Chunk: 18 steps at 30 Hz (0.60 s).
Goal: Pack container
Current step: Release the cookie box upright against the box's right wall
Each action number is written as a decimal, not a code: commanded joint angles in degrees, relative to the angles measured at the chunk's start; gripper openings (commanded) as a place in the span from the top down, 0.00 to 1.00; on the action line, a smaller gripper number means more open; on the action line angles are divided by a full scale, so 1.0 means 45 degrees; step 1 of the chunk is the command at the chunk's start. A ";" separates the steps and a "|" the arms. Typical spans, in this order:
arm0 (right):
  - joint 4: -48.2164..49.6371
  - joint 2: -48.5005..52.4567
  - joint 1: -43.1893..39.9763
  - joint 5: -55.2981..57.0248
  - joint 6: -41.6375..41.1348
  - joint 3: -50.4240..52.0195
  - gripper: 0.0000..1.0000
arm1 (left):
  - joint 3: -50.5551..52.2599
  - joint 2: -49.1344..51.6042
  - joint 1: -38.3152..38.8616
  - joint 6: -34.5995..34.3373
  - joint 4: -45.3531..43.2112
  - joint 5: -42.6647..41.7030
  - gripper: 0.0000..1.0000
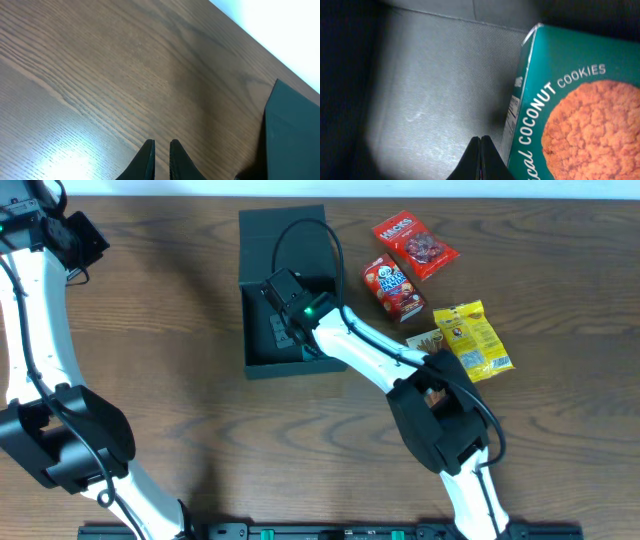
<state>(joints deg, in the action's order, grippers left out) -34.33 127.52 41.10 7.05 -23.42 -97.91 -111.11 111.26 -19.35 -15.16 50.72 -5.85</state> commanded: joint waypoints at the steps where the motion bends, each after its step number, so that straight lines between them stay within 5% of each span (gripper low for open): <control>1: 0.0010 -0.1151 -0.0087 -0.0049 0.0325 -0.0690 0.99 | 0.0442 0.0209 0.0146 0.0092 -0.0010 -0.0228 0.88; 18: -0.3978 -0.3254 -0.3993 -0.1462 0.1180 -0.0554 0.99 | 0.4847 0.0253 0.2885 -0.0083 -0.3167 -0.2783 0.92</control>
<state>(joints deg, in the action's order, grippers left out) -51.29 112.29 23.90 4.45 -21.41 -100.75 -90.52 111.39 -8.08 -15.18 37.87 -14.70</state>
